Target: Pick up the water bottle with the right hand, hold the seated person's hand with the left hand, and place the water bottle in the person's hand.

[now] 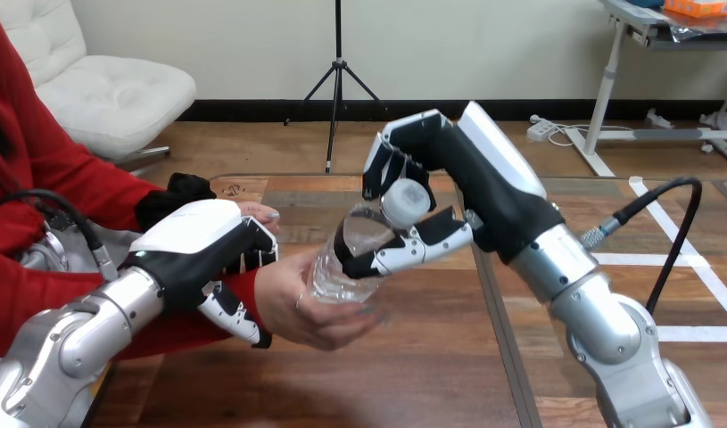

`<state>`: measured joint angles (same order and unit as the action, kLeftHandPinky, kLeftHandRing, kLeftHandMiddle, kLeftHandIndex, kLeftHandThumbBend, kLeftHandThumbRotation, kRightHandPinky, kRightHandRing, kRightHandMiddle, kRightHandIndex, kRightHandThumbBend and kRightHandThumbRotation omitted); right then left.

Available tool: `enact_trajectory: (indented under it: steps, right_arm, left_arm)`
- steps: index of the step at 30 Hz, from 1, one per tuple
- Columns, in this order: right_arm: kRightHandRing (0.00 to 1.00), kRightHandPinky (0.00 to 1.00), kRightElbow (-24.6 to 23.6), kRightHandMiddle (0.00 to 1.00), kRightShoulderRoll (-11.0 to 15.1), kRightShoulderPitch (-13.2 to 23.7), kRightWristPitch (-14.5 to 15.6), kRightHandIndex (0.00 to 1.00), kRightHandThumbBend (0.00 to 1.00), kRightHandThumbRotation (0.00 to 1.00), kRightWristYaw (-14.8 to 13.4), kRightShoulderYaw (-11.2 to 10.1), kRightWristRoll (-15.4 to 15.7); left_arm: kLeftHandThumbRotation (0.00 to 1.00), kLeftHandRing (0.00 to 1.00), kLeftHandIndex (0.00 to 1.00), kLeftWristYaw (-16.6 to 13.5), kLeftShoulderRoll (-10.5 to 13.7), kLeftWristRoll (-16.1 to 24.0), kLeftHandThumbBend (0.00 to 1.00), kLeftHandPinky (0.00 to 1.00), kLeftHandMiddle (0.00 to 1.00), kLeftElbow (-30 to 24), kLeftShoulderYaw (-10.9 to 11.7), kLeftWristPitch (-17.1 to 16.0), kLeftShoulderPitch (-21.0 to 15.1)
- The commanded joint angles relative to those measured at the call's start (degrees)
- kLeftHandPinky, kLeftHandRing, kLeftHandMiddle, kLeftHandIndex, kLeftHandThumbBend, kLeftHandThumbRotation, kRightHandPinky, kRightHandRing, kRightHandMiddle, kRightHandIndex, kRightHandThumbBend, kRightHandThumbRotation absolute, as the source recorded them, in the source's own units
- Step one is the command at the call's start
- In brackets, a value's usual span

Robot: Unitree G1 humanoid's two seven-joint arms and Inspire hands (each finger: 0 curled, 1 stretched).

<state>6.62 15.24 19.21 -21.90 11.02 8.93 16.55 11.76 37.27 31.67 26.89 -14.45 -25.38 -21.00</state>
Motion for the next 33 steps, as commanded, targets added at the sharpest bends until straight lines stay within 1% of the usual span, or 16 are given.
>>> enact_trajectory:
  steps: [1,5,10,13,16,19,25,28,33]
  right_arm:
    - [0.15,0.10,0.3,0.21,-2.2,5.0,-1.8,0.27,0.95,0.08,-1.5,0.6,-0.2]
    - [0.15,0.11,0.0,0.21,-2.5,4.5,-1.8,0.27,0.95,0.08,-1.3,1.1,-0.3]
    - [0.15,0.11,-0.1,0.21,-2.7,4.0,-2.2,0.27,0.95,0.09,-1.8,1.6,0.3]
    - [0.15,0.11,0.1,0.22,-3.0,3.7,-2.8,0.27,0.95,0.09,-1.7,1.8,-0.2]
    - [0.15,0.11,0.4,0.22,-3.2,3.3,-3.4,0.27,0.95,0.09,-1.9,2.0,-0.1]
    - [0.15,0.11,0.2,0.22,-3.4,2.9,-3.1,0.27,0.94,0.09,-1.7,2.2,-0.2]
    - [0.15,0.11,0.4,0.21,-3.9,2.0,-3.3,0.27,0.94,0.09,-1.5,2.6,-0.5]
    - [0.15,0.11,0.5,0.21,-4.1,1.8,-3.1,0.27,0.95,0.10,-1.7,2.8,-0.4]
    - [0.15,0.11,0.6,0.21,-4.2,1.5,-3.2,0.27,0.95,0.10,-2.1,3.4,0.2]
  left_arm:
    - [0.00,0.30,0.36,-0.6,-2.2,-1.4,0.84,0.24,0.37,-4.2,1.1,-0.6,-6.9]
    - [0.00,0.30,0.36,-1.2,-2.4,-1.2,0.85,0.24,0.37,-3.8,1.0,-1.2,-7.4]
    - [0.00,0.29,0.35,-0.9,-2.7,-1.1,0.85,0.23,0.36,-4.4,1.0,-0.6,-7.5]
    - [0.00,0.28,0.36,-1.4,-2.8,-1.1,0.85,0.23,0.36,-3.4,0.9,-1.6,-7.9]
    - [0.00,0.28,0.36,-1.2,-2.9,-1.2,0.85,0.23,0.36,-3.8,1.0,-1.3,-8.0]
    - [0.00,0.28,0.36,-1.1,-2.9,-1.1,0.85,0.22,0.36,-4.4,1.0,-0.7,-7.9]
    - [0.00,0.28,0.35,-1.7,-3.0,-1.0,0.85,0.22,0.35,-4.4,1.2,-1.3,-7.9]
    - [0.00,0.27,0.35,-1.7,-2.9,-1.1,0.85,0.22,0.35,-4.5,1.2,-1.6,-8.0]
    - [0.00,0.27,0.35,-1.4,-2.9,-1.3,0.85,0.22,0.35,-5.0,1.4,-1.2,-7.9]
